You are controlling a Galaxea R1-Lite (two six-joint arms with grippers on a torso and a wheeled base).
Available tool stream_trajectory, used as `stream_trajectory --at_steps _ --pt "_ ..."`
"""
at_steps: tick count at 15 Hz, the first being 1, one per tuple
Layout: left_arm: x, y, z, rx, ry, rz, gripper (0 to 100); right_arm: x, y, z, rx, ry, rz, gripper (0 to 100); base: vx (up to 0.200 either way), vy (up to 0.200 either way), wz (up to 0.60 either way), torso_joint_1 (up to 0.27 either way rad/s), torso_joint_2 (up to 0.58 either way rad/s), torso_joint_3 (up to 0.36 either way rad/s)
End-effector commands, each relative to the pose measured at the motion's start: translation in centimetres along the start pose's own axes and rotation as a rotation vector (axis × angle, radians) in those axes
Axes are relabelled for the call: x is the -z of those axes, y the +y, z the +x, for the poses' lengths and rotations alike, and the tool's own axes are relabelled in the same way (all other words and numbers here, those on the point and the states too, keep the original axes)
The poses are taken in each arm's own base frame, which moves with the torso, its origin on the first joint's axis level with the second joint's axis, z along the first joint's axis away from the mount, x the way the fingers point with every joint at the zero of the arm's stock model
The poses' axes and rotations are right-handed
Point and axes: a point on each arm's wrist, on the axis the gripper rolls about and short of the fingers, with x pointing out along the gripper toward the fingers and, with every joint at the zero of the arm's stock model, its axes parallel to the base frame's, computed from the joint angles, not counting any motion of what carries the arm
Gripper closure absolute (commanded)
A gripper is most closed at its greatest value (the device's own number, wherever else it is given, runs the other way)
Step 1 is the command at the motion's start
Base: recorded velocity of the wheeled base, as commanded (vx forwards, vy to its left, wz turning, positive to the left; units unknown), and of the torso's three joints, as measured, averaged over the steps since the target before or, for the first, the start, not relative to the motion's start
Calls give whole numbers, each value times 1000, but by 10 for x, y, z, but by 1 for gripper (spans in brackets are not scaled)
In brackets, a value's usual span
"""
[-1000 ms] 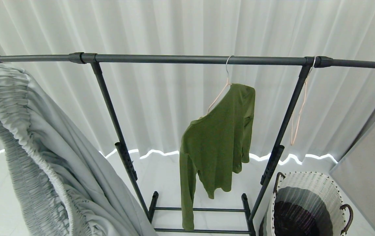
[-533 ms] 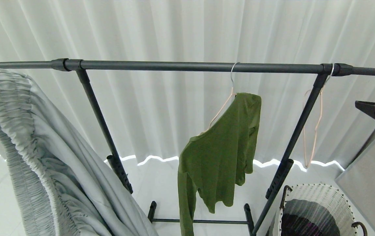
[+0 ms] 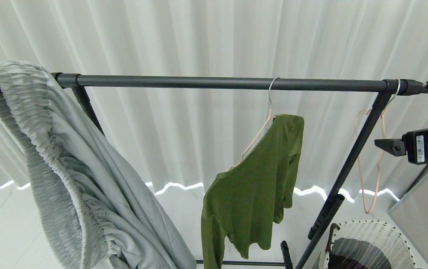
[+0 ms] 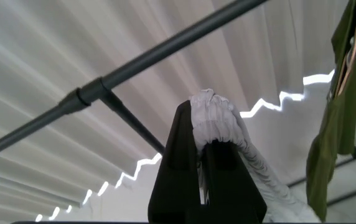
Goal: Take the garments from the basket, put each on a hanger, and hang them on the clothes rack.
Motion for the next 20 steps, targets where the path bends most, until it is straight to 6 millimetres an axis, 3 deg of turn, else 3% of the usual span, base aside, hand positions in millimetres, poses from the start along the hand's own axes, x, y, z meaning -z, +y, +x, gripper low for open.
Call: stream_trajectory --at_steps 1,5,10,20 --pt "6 -2 3 -7 28 29 100 5 2 7 3 43 24 0 0 0 0 0 0 0" --pt "8 -1 4 -18 33 36 100 21 -9 11 61 117 67 0 0 0 0 0 0 0" --pt "8 -1 5 -15 36 36 100 27 -13 9 80 128 78 0 0 0 0 0 0 0" --pt "9 -1 3 -12 31 38 100 17 -4 15 35 109 68 0 0 0 0 0 0 0"
